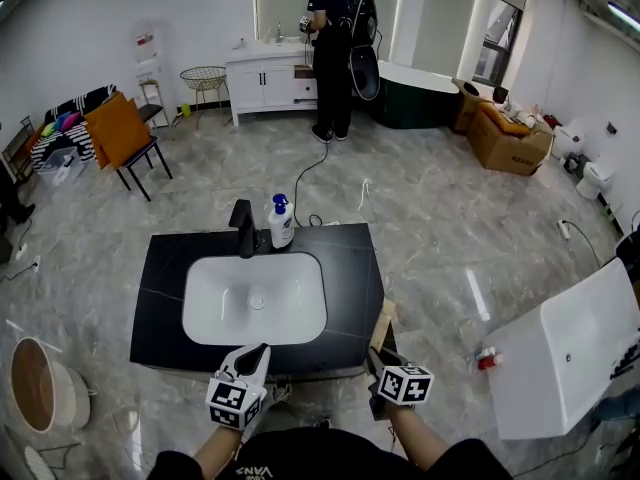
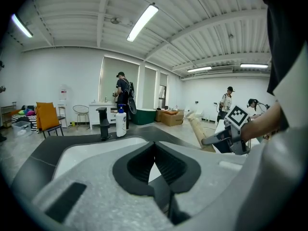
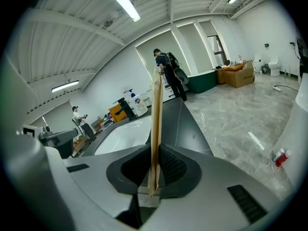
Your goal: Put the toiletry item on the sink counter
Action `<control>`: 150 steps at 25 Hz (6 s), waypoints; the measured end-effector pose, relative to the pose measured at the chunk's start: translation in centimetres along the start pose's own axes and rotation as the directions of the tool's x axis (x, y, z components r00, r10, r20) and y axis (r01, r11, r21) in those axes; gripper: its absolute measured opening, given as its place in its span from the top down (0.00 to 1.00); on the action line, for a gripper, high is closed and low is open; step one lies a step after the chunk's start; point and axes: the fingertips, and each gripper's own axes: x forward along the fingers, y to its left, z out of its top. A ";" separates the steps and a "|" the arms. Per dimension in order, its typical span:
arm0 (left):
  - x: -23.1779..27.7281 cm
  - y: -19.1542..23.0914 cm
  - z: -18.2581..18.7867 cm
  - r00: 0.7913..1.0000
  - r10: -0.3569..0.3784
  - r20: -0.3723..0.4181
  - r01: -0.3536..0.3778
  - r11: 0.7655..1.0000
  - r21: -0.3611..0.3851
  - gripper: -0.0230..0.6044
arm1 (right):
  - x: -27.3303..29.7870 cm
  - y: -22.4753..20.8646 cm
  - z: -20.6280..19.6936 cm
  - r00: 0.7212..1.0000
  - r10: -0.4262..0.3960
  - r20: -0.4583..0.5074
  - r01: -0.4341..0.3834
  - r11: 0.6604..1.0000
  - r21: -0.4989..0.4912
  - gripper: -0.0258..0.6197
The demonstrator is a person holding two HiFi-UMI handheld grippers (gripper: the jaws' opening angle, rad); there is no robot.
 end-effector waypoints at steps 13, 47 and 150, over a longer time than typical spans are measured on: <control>4.4 6.7 1.6 1.000 -0.019 -0.012 0.019 0.999 0.026 0.95 | 9.6 -0.5 4.2 0.997 -0.065 -0.045 0.061 0.994 -0.096 0.88; 8.3 13.2 -0.7 0.996 -0.042 -0.078 0.043 0.999 0.008 0.95 | 22.1 -2.6 8.9 0.988 -0.130 -0.081 0.126 0.991 -0.048 0.88; -3.9 -3.8 -3.9 0.998 0.063 0.017 -0.063 0.998 -0.016 0.95 | -4.2 8.0 -0.6 0.978 0.175 0.110 -0.158 0.977 -0.146 0.96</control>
